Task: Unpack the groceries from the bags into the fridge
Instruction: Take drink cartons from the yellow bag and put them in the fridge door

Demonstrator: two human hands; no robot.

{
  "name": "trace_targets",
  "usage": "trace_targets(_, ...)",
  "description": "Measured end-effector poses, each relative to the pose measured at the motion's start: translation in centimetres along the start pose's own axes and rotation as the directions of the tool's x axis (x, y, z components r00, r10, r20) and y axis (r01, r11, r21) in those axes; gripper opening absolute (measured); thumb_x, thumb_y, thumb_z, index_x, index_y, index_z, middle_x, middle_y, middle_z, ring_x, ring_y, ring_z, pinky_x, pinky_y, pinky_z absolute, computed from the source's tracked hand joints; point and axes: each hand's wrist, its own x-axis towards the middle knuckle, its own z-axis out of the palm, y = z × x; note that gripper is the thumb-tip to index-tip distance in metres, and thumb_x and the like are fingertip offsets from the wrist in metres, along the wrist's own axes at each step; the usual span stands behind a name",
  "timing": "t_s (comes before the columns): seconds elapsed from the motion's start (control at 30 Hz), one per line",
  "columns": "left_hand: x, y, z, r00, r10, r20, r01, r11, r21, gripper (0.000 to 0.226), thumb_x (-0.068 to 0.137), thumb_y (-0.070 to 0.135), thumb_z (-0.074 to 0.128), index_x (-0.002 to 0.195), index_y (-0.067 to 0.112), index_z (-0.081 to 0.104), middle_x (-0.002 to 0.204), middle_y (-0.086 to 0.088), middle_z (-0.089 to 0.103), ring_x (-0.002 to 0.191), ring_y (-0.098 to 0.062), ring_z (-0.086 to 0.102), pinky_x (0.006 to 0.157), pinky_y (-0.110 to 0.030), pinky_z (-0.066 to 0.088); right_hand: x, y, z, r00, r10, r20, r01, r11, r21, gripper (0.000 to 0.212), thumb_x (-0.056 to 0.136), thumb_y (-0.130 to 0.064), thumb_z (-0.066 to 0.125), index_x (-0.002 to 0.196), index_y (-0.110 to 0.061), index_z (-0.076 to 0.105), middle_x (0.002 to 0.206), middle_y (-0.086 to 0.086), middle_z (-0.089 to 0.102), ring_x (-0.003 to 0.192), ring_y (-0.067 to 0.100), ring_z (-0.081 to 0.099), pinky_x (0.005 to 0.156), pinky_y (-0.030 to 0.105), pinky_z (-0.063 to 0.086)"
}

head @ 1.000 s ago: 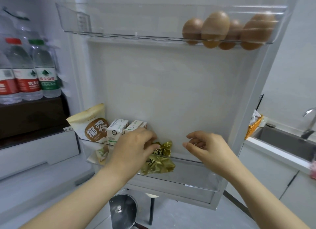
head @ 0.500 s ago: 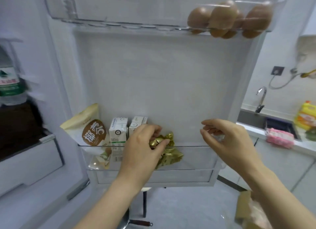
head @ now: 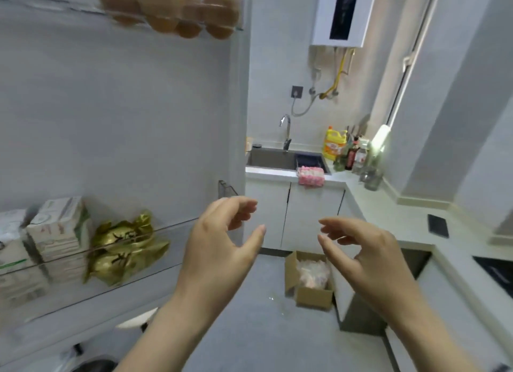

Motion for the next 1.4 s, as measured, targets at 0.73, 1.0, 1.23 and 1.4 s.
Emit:
trace_targets(0.73, -6.4, 19.9, 34.4, 0.693, 0.357, 0.626, -0.002, 0.87, -0.493, 0.025, 0.083, 0.022, 0.07, 0.104, 0.036, 0.064, 0.098, 0.021, 0.065, 0.093, 0.008, 0.059, 0.081, -0.012, 0.05, -20.3, 18.3, -23.7, 0.575, 0.624, -0.53, -0.707, 0.704, 0.062, 0.022, 0.084, -0.019, 0.071, 0.104, -0.029, 0.071, 0.087, -0.018, 0.069, 0.086, -0.001, 0.063, 0.077, 0.019, 0.053)
trace_targets(1.0, -7.7, 25.4, 43.3, 0.463, 0.554, 0.692, 0.018, 0.774, -0.633, 0.024, 0.083, 0.022, 0.069, 0.105, 0.032, 0.065, 0.1, 0.018, 0.065, 0.093, 0.006, 0.059, 0.083, -0.012, 0.05, -24.1, 20.8, -27.7, 0.326, 0.62, -0.713, -0.825, 0.555, 0.106, 0.023, 0.081, -0.016, 0.072, 0.096, -0.035, 0.07, 0.084, -0.017, 0.07, 0.082, 0.004, 0.066, 0.076, 0.022, 0.054)
trace_targets(1.23, -9.6, 28.7, 49.8, 0.29, 0.651, 0.701, 0.098, 0.709, -0.699, 0.023, 0.081, 0.021, 0.071, 0.1, 0.033, 0.065, 0.096, 0.018, 0.065, 0.089, 0.007, 0.061, 0.08, -0.013, 0.05, -26.5, 22.0, -29.2, 0.11, 0.59, -0.8, -0.897, 0.405, 0.175, 0.025, 0.081, -0.013, 0.072, 0.09, -0.036, 0.069, 0.081, -0.014, 0.071, 0.078, 0.001, 0.065, 0.075, 0.016, 0.052)
trace_targets(1.4, -12.8, 31.0, 52.3, 0.165, 0.697, 0.698, 0.144, 0.683, -0.716, 0.022, 0.082, 0.02, 0.07, 0.101, 0.03, 0.066, 0.097, 0.017, 0.066, 0.089, 0.008, 0.06, 0.082, -0.011, 0.05, -29.6, 21.9, -30.2, -0.019, 0.554, -0.832, -0.926, 0.304, 0.224, 0.023, 0.08, -0.012, 0.072, 0.094, -0.029, 0.071, 0.081, -0.015, 0.072, 0.08, 0.0, 0.066, 0.077, 0.019, 0.053)
